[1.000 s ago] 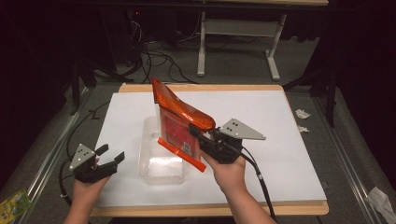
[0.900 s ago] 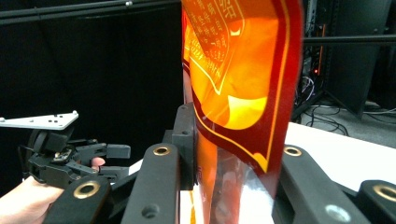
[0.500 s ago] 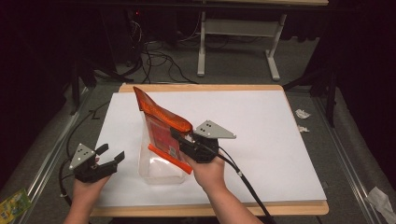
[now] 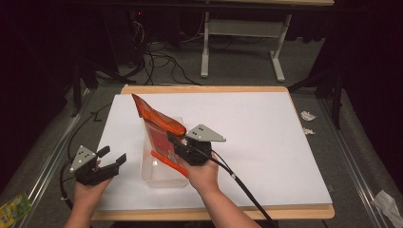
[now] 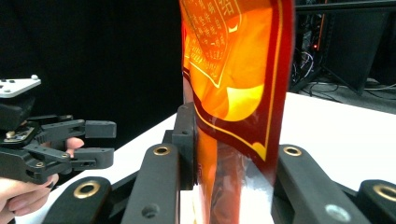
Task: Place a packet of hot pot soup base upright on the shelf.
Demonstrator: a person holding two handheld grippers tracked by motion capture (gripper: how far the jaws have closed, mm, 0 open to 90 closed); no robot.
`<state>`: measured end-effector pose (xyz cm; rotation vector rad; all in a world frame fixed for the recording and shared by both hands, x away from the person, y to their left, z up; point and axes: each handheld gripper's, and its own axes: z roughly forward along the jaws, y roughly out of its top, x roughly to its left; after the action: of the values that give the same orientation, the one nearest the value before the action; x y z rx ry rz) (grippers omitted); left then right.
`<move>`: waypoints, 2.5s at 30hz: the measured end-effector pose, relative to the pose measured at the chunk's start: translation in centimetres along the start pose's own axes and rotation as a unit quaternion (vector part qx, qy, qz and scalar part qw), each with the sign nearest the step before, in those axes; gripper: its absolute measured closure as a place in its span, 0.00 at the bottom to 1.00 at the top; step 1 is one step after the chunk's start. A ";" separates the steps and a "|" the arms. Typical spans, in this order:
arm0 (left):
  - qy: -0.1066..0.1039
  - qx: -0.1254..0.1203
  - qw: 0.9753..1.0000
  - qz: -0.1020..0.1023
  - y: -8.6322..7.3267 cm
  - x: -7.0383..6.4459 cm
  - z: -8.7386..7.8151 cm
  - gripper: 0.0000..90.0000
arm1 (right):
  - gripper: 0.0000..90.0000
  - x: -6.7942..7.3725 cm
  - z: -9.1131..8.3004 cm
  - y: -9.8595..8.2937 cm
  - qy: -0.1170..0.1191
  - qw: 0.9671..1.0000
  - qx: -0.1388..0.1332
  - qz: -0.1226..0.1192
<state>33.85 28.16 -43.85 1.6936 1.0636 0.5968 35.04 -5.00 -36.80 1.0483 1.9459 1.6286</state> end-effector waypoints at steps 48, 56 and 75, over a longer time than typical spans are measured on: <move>-0.003 0.009 1.000 0.003 -0.1 -0.2 0.3 0.29 | 0.78 -2.1 -2.2 -5.2 -0.007 1.000 0.002 0.025; -0.004 0.005 1.000 0.003 -0.1 0.0 -0.2 0.29 | 0.70 -3.0 -2.3 -4.8 -0.009 1.000 0.028 0.010; -0.004 0.007 1.000 0.006 -0.1 -0.2 0.0 0.29 | 0.29 -3.7 -3.3 -3.8 0.023 0.999 0.037 -0.001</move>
<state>33.72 28.02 -43.92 1.7140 1.0547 0.5916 33.94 -10.10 -40.22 1.0461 2.0515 1.6038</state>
